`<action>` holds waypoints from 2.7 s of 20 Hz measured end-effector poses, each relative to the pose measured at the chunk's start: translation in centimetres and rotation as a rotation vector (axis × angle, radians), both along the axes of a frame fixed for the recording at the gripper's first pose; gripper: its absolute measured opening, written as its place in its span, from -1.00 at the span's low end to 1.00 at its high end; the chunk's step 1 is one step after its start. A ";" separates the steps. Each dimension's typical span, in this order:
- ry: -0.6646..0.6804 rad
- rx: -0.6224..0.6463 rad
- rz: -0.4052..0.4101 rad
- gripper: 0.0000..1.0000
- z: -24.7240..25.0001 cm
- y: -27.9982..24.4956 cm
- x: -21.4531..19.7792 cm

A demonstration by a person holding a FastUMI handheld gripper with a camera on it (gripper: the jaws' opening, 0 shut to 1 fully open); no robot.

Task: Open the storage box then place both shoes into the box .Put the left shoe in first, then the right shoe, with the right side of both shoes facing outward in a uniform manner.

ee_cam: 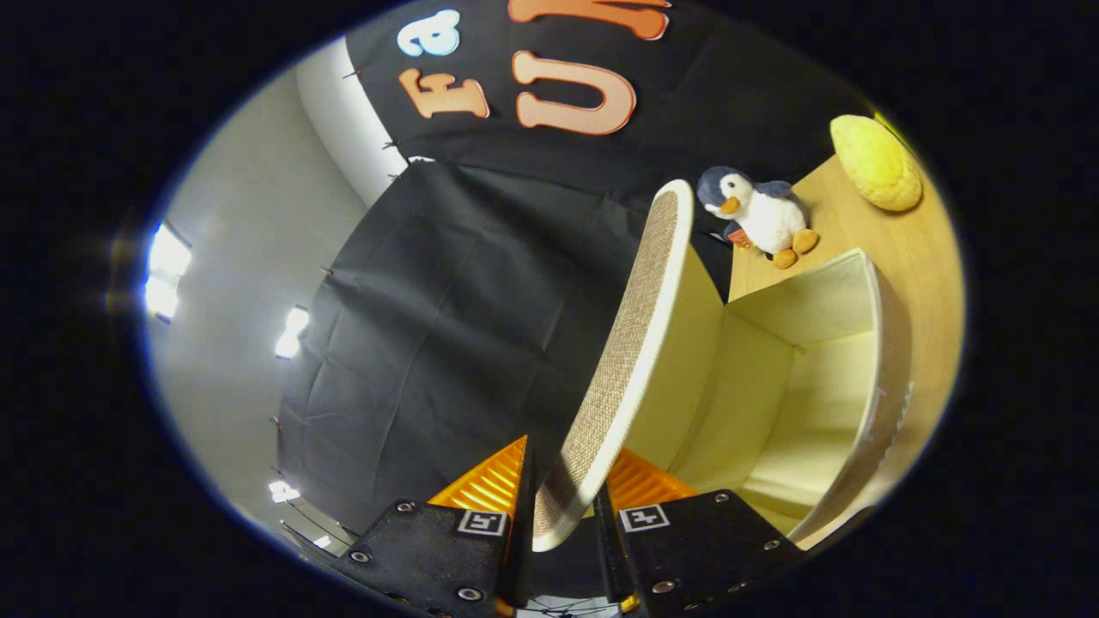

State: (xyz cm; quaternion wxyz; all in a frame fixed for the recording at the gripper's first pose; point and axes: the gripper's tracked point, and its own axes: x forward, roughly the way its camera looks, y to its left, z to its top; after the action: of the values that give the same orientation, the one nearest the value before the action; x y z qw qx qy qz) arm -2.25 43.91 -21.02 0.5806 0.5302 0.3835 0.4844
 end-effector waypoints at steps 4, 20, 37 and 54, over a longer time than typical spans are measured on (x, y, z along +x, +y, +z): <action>-0.067 -0.036 0.059 -0.33 2.1 4.6 -0.3; -0.281 -0.427 0.071 0.79 -1.8 12.2 -0.5; -0.275 -0.964 -0.388 0.92 -15.7 -21.0 0.9; -0.057 -1.275 -0.246 0.64 -32.4 -29.8 -2.5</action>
State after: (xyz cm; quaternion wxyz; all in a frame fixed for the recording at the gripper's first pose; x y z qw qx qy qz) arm -4.75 14.12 -53.42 0.8425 0.1086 0.5169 0.1058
